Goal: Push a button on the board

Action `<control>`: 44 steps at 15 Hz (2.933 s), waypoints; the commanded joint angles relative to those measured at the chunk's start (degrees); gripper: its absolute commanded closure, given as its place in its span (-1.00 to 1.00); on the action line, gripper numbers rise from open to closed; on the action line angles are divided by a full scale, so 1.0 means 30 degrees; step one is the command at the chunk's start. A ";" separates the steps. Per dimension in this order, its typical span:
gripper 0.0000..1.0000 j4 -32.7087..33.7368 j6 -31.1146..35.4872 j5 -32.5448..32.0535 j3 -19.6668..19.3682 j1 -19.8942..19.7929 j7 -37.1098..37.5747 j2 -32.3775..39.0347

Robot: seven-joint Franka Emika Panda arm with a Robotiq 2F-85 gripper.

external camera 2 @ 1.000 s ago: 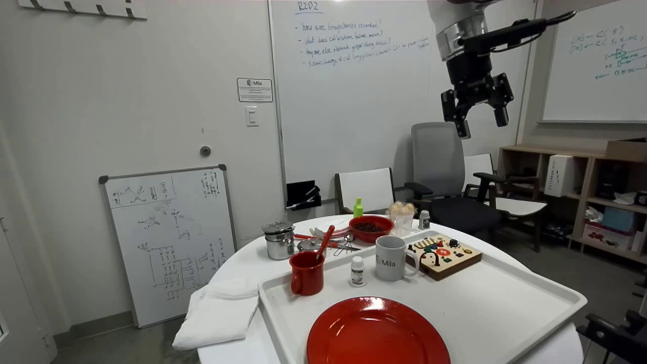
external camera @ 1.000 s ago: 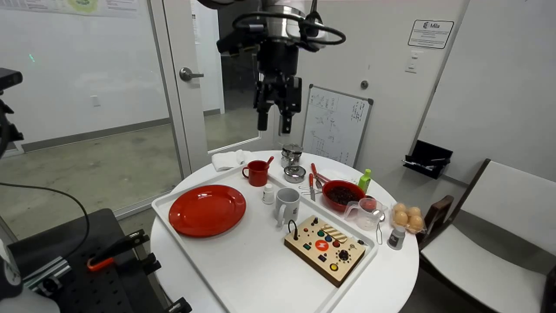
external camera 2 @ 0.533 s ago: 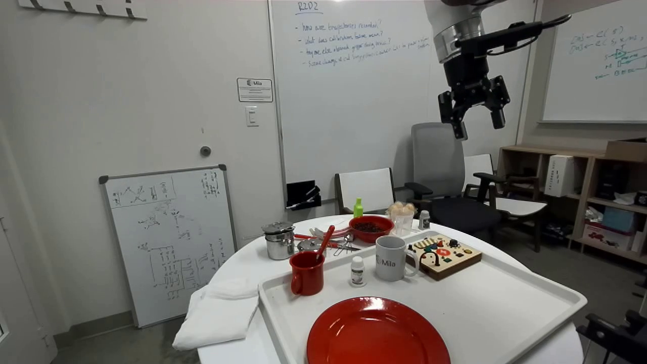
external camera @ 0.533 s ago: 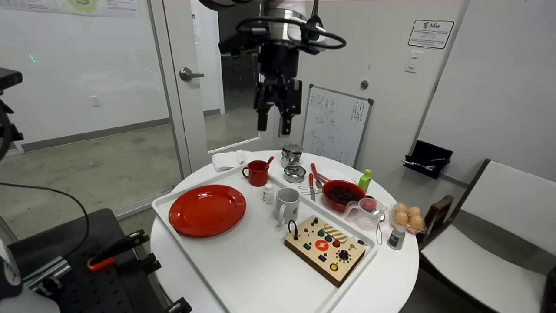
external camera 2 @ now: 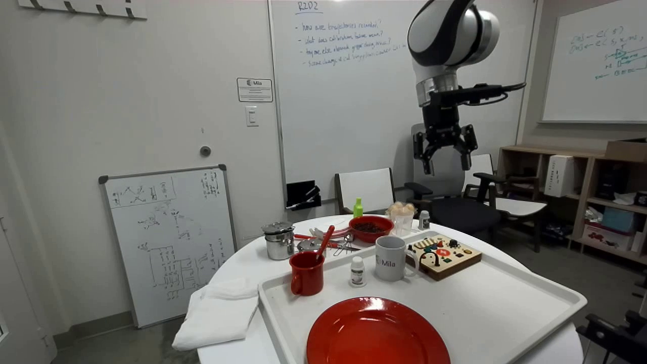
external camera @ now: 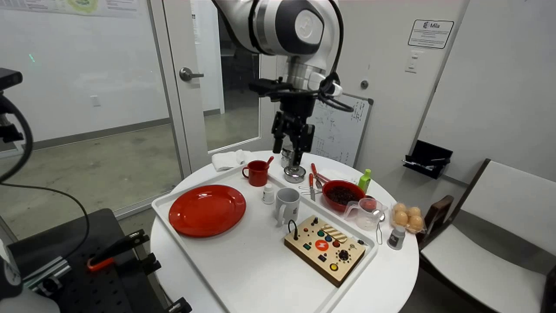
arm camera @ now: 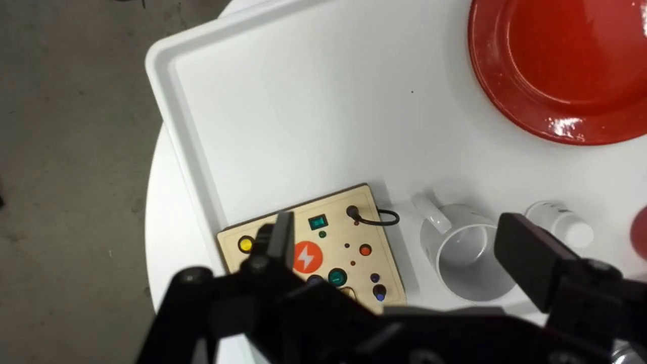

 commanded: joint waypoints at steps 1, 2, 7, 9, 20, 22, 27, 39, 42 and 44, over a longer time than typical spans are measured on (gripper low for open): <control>-1.00 0.2993 0.0312 0.1598 -0.0419 0.0161 -0.0417 0.3265; -1.00 0.3650 0.0213 0.1882 -0.0471 0.0153 -0.0412 0.4002; -0.02 0.6429 -0.0404 0.2934 -0.0676 0.0012 -0.0338 0.6870; 0.29 0.7027 -0.0479 0.3132 -0.0784 -0.0015 -0.0245 0.7367; 0.77 0.6371 0.0147 0.2950 -0.1126 0.0253 -0.0164 0.7140; 0.77 0.7181 0.0244 0.3187 -0.1194 0.0183 0.0248 0.7937; 0.78 0.9140 0.0936 0.3693 -0.1513 -0.0086 0.1103 0.9994; 0.77 1.0908 0.2906 0.4782 -0.1856 0.0058 0.3579 1.2828; 0.79 1.0625 0.3102 0.4954 -0.1937 0.0024 0.3882 1.2665; 0.79 1.0305 0.3201 0.5047 -0.1920 0.0014 0.3800 1.2381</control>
